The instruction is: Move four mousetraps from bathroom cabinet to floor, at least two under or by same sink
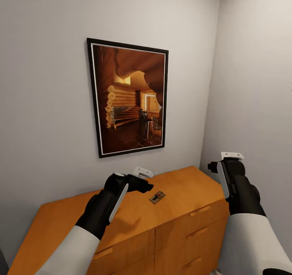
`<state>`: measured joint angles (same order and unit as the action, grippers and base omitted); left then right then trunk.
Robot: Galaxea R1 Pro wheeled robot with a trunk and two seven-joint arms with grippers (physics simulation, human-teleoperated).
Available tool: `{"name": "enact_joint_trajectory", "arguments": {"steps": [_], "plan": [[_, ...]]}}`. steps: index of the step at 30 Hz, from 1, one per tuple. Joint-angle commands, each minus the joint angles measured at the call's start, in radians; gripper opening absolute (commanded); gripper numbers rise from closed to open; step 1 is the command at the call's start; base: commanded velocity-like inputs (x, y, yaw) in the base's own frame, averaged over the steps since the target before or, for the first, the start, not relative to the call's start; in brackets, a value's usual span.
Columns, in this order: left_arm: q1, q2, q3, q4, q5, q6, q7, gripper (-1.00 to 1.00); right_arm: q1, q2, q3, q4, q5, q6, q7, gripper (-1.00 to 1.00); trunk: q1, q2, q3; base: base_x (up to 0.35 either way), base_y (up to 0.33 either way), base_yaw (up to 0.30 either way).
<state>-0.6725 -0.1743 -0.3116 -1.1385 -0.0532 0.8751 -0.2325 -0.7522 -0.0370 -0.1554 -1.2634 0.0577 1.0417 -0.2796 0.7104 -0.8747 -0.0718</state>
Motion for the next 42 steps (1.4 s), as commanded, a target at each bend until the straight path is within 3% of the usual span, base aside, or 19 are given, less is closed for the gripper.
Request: {"name": "enact_joint_trajectory", "arguments": {"steps": [1, 21, 28, 33, 42], "plan": [[-0.003, 0.0, 0.0, 0.002, -0.006, 0.004, -0.005, 1.0, -0.001, 0.0, 0.0, -0.001, 0.006, 0.005, 0.003, 1.0, 0.0, -0.001, -0.001, 0.0, 0.0, -0.077], [-0.071, 0.0, 0.0, 0.077, -0.001, 0.007, -0.007, 1.0, -0.001, 0.002, 0.003, 0.0, 0.005, 0.005, 0.005, 1.0, 0.0, -0.001, -0.001, 0.0, 0.0, -0.016], [-0.163, 0.0, 0.001, 0.214, 0.004, 0.005, -0.006, 1.0, -0.001, 0.002, 0.003, 0.0, 0.005, 0.005, 0.005, 1.0, 0.0, -0.001, -0.001, 0.0, 0.0, 0.0], [-0.224, 0.0, 0.002, 0.304, 0.027, 0.0, -0.006, 1.0, -0.001, 0.003, 0.003, 0.001, 0.005, 0.005, 0.005, 1.0, 0.0, -0.001, 0.0, 0.0, 0.0, 0.0], [-0.258, 0.0, 0.002, 0.352, 0.076, -0.003, -0.006, 1.0, -0.001, 0.004, 0.005, 0.001, 0.005, 0.005, 0.032, 1.0, 0.0, -0.001, 0.0, 0.0, 0.0, 0.0]]}}
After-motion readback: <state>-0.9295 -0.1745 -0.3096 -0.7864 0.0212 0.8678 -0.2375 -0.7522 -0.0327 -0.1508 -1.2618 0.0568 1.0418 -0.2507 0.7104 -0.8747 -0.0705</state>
